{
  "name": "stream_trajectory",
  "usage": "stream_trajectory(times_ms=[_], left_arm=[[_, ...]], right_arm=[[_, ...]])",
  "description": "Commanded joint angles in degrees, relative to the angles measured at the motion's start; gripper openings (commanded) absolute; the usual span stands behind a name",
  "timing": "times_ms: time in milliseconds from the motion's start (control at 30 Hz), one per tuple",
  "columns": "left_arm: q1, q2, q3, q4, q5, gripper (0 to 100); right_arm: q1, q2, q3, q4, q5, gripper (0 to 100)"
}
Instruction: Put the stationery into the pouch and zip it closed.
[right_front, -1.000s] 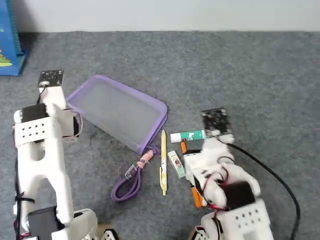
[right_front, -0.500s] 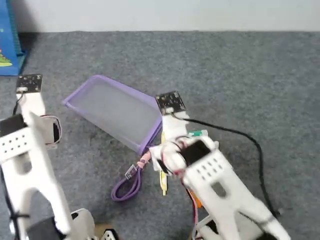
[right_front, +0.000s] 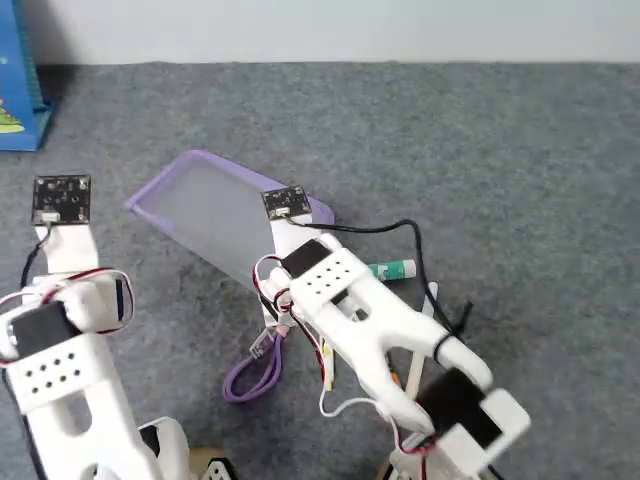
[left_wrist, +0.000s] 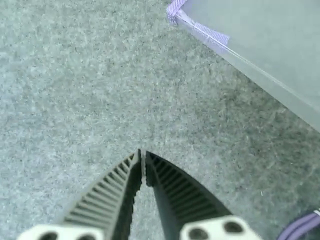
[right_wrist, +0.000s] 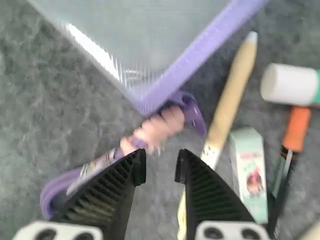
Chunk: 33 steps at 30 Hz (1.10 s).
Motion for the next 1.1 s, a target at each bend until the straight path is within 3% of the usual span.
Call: stream_trajectory(times_ms=[0, 200, 700, 933, 1067], left_arm=[[-0.4, -3.3, 0.4, -1.5, -0.7, 2], [-0.4, -3.5, 0.9, -1.2, -0.7, 2], [-0.3, -3.9, 3.6, -1.5, -0.8, 2], [-0.3, -3.9, 3.7, -1.5, -0.8, 2], [-0.3, -3.9, 3.7, -1.5, -0.8, 2]], right_arm=[[-0.5, 1.5, -3.3, -3.7, -0.5, 10.1], [-0.3, 2.7, -3.0, -7.4, -0.6, 10.1], [-0.5, 2.8, -1.2, -5.4, -0.6, 10.2], [-0.6, 2.8, -1.1, -5.1, -2.4, 26.9], [-0.7, 2.8, -1.2, -5.7, -2.5, 24.4]])
